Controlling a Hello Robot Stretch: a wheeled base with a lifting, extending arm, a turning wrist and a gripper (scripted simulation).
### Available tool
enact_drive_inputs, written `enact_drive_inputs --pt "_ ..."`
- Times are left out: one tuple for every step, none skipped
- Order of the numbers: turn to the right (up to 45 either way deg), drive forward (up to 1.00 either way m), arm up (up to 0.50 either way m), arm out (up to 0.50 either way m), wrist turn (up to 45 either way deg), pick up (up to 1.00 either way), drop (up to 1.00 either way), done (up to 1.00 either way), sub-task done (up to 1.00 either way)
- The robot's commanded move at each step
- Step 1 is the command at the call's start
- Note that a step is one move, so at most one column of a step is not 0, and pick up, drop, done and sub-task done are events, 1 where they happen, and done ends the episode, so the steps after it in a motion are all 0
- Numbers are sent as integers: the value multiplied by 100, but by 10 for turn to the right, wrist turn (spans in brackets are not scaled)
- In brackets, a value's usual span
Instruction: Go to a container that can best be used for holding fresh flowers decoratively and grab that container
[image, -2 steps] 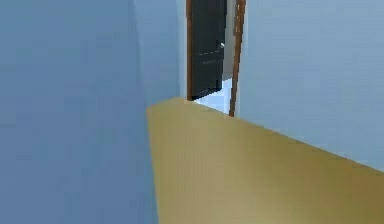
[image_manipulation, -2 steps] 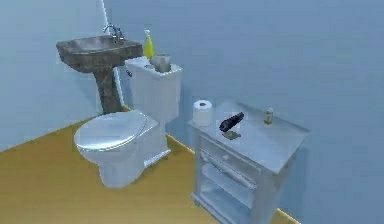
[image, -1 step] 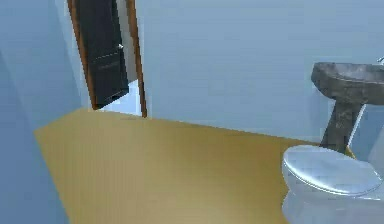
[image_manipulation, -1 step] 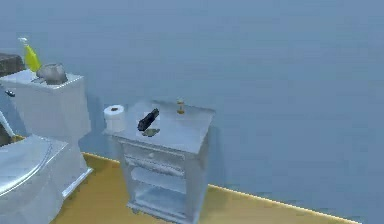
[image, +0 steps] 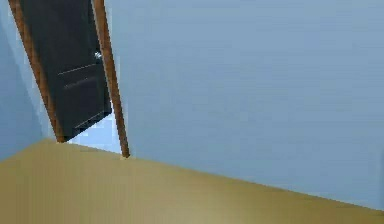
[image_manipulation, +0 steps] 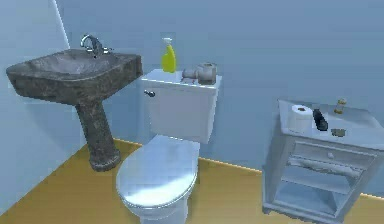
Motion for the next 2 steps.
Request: enact_drive_inputs --pt "30 0 0 0 0 0 0 0 0" --pt "0 10 0 0 0 0 0 0 0"
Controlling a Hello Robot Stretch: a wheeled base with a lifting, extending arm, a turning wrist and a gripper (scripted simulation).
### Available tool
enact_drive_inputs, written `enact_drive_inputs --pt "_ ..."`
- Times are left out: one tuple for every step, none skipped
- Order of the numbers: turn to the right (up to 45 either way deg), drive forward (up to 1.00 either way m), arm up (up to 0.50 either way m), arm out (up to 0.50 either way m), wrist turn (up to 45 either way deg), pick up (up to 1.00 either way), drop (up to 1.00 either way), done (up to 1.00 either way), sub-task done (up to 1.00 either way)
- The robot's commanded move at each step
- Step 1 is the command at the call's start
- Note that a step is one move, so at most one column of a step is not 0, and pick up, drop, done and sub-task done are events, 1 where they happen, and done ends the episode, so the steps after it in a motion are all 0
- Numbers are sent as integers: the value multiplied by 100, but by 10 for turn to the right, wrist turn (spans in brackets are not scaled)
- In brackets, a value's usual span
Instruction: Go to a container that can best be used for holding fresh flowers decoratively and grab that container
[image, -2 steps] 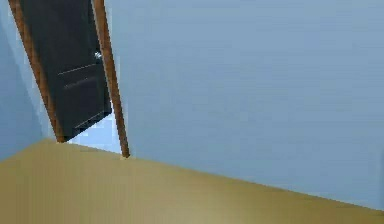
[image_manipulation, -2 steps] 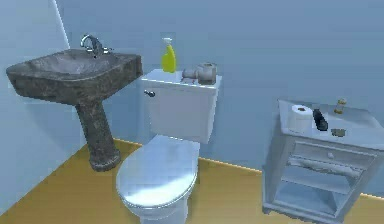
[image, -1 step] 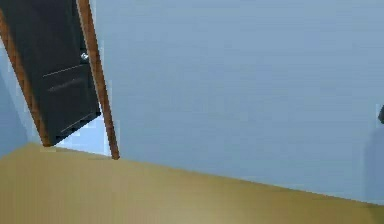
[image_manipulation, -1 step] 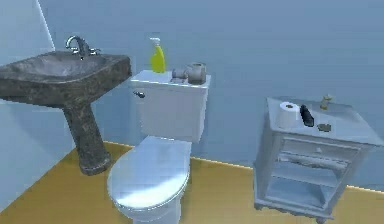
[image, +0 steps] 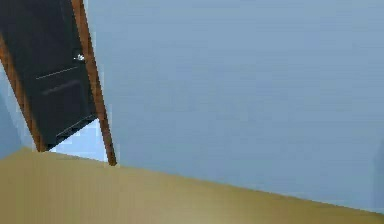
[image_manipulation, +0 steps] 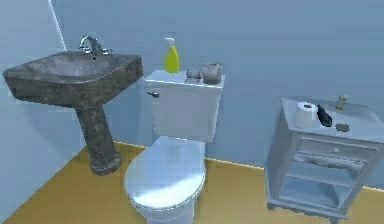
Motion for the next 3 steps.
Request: enact_drive_inputs --pt "-390 0 0 0 0 0 0 0 0" --pt "0 100 0 0 0 0 0 0 0" --pt "0 100 0 0 0 0 0 0 0"
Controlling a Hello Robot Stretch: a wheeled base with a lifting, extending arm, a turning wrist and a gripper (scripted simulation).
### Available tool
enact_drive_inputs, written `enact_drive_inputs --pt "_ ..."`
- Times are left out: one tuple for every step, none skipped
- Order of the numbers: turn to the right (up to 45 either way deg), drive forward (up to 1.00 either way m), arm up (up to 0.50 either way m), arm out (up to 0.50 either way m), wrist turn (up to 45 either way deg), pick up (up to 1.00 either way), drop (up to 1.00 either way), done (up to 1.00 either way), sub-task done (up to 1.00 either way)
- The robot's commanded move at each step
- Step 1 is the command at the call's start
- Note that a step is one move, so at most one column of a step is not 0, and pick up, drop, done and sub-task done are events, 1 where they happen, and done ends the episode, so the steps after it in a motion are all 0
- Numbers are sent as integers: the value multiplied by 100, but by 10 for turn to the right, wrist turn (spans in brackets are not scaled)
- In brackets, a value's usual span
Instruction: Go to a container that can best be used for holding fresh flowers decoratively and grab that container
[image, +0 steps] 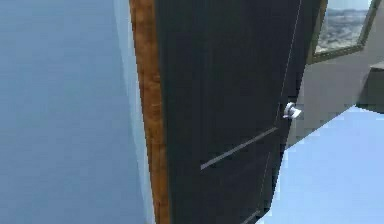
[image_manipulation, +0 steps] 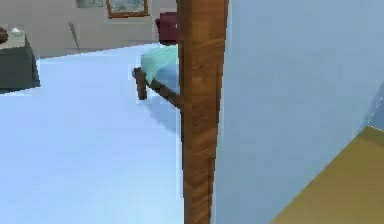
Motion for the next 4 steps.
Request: enact_drive_inputs --pt "450 0 0 0 0 0 0 0 0" --pt "0 45 0 0 0 0 0 0 0" --pt "90 0 0 0 0 0 0 0 0" --pt "0 100 0 0 0 0 0 0 0"
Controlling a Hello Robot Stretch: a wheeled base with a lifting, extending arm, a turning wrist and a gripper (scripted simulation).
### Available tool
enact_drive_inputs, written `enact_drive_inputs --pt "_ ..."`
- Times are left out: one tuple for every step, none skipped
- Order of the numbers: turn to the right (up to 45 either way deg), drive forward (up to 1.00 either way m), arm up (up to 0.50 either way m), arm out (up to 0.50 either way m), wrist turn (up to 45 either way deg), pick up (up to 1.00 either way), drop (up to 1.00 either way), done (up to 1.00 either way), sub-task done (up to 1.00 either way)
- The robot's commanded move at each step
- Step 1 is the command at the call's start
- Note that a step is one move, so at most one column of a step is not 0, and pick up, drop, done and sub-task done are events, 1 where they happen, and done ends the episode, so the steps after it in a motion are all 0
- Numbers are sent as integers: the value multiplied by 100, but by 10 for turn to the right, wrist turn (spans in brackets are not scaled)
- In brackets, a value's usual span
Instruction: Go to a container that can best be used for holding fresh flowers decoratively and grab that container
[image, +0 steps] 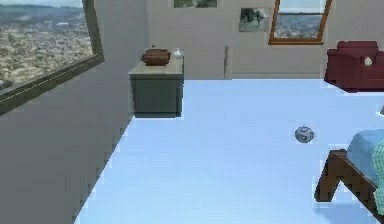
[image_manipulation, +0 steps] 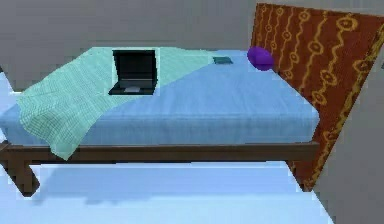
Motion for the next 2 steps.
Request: enact_drive_inputs --pt "30 0 0 0 0 0 0 0 0" --pt "0 100 0 0 0 0 0 0 0"
